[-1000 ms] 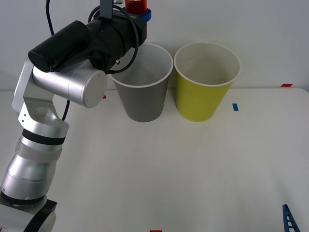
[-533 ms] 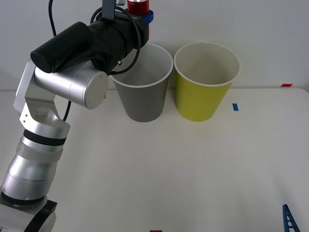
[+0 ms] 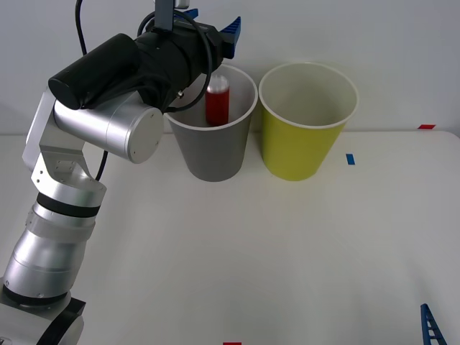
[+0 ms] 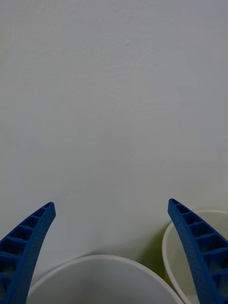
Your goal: Put cans in the gray bin and PET bottles in the light green bin.
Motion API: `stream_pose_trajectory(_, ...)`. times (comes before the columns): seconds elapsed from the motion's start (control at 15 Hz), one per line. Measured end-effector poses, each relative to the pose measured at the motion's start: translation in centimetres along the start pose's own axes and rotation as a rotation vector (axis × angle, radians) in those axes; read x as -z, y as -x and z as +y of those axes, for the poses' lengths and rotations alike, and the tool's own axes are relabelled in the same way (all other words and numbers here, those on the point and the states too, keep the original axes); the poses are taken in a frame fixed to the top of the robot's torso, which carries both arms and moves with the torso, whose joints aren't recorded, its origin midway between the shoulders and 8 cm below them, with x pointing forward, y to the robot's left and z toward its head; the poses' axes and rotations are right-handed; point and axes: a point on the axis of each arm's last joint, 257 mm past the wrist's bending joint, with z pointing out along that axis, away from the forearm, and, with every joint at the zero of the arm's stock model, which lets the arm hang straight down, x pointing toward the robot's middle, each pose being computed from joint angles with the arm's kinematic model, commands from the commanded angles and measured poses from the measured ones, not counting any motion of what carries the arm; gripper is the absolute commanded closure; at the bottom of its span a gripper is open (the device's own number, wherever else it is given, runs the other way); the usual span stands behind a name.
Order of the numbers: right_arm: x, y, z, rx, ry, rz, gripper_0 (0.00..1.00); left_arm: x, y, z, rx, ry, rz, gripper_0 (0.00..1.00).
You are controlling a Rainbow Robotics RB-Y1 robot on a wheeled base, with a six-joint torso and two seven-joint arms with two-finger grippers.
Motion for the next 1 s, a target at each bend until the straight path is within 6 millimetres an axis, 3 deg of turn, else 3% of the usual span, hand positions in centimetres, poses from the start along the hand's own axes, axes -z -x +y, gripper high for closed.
stream_pose_trajectory(0.73, 0.0, 0.0, 0.0, 0.000, 0.000, 0.000, 0.00, 0.5, 0.3, 0.6, -0.017, 0.002, -0.005, 0.00)
stream_pose_trajectory(1.0, 0.0, 0.0, 0.0, 0.000, 0.000, 0.000, 0.00, 4.8, -0.2, 2.4, -0.009, 0.035, -0.031, 0.00)
